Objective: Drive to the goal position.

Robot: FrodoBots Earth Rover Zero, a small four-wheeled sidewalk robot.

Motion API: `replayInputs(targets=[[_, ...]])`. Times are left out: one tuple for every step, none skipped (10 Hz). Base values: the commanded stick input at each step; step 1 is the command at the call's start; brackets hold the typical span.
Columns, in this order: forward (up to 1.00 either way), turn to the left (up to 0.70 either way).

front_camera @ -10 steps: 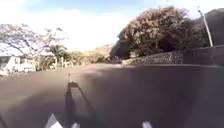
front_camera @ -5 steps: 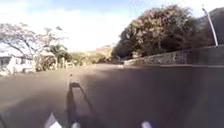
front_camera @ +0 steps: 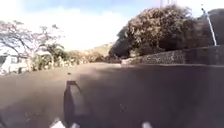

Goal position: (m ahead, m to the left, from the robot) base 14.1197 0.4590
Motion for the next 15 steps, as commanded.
replayInputs(targets=[[0.85,0.00],[0.85,0.00],[0.85,0.00],[0.85,0.00],[0.85,0.00],[0.85,0.00],[0.85,0.00],[0.85,0.00],[0.85,0.00],[0.85,0.00],[0.85,0.00],[0.85,0.00],[0.85,0.00],[0.85,0.00],[0.85,0.00]])
